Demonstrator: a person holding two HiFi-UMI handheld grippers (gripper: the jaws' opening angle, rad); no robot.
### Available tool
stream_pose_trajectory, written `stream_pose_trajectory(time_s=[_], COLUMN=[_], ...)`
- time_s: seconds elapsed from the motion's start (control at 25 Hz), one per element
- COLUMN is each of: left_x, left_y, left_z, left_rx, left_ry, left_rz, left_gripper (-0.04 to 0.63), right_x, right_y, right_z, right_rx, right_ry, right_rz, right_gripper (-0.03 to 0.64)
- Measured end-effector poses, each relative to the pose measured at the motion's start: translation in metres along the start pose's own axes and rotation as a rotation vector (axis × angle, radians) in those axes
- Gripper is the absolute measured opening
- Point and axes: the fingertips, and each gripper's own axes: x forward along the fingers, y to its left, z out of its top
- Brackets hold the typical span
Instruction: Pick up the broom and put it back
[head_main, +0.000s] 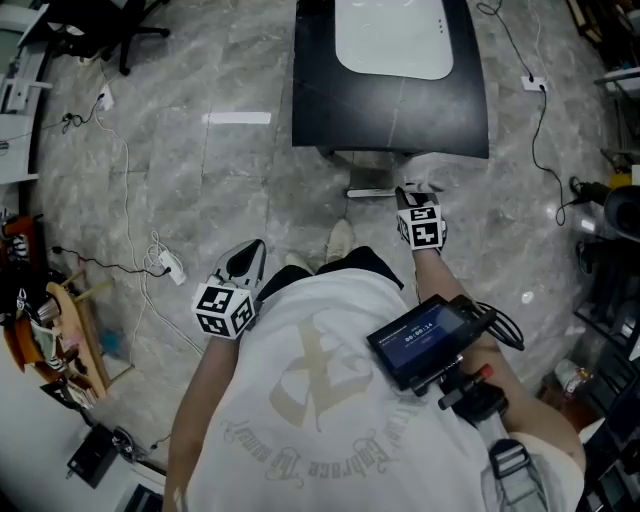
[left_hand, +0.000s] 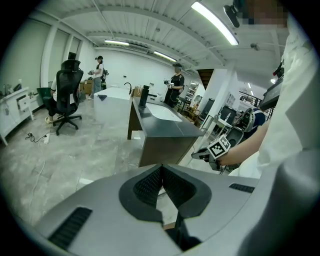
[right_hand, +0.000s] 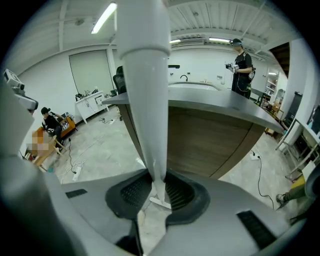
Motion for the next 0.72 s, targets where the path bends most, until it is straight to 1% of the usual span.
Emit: stream_pose_trajectory(time_s=[0.12,0.36,0.52,0.72], left_x=[0.0,-0.003,-0.004,-0.008], left_y=[0.0,0.009,0.011,0.009], left_z=[0.001,0.0,0.0,0.001], left_rx=[-0.01,-0.039,-0.052,-0.046], left_ry=[-0.003,-0.002,-0.007,-0.008], left_rz=[0.011,0.051,0.066,0.08], left_gripper=[0.012,0.012,0.012,0.012], right_x=[0.009,0.027,0.035,0.041], right_y=[-0.005,-0.018,-0.021,-0.024], right_z=[0.01,0.029,0.037,0.045], right_rx=[0.01,0.079,0.076,0.073], right_ry=[-0.009,-0.011,-0.012,-0.009], right_rz=[0.004,0.006,0.023,0.037], right_gripper=[0.095,0.097,0.097,0.097])
